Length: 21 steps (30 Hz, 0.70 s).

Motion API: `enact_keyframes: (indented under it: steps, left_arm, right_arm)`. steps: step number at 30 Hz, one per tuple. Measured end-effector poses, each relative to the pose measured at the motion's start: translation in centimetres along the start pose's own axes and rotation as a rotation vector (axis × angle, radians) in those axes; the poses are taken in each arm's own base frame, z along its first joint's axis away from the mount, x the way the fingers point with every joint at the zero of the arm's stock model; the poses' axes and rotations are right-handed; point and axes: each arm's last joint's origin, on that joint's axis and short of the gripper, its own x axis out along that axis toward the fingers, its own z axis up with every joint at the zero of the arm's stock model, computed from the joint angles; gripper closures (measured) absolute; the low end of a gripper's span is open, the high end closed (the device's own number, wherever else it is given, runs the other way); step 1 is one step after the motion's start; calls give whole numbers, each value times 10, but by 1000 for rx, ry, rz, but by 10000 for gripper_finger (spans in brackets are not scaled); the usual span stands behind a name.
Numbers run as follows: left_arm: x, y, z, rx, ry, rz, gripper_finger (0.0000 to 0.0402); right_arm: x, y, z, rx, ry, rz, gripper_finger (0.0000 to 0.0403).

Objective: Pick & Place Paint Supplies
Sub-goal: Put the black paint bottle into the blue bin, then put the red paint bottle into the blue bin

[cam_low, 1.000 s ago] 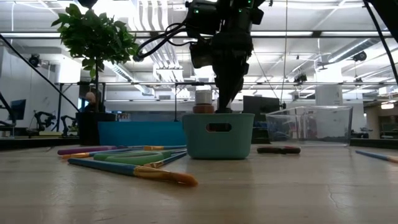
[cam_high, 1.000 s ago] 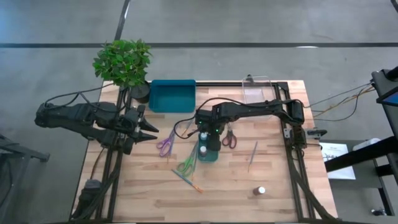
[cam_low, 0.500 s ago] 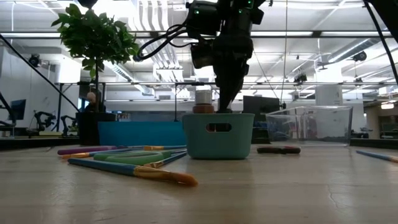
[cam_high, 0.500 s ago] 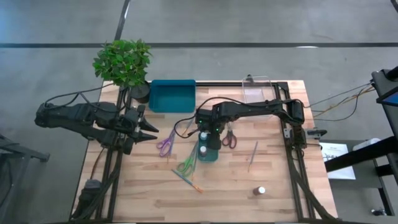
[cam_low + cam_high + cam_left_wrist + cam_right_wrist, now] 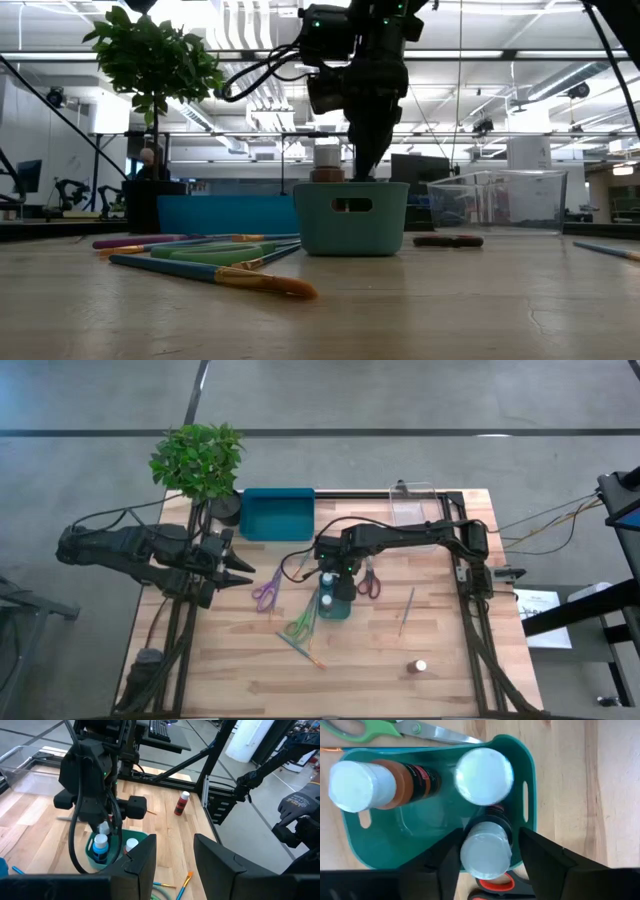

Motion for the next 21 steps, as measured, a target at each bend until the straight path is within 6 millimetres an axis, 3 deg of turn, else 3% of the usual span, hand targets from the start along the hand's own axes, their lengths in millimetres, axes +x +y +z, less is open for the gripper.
enact_keyframes:
  steps: [10, 21]
  left_arm:
    - [0, 0, 0, 0, 0, 0, 261]
    - [0, 0, 0, 1, 0, 0, 261]
  right_arm:
    - [-1, 0, 0, -14, -12, 0, 127]
    - [-38, 3, -5, 0, -98, 11, 75]
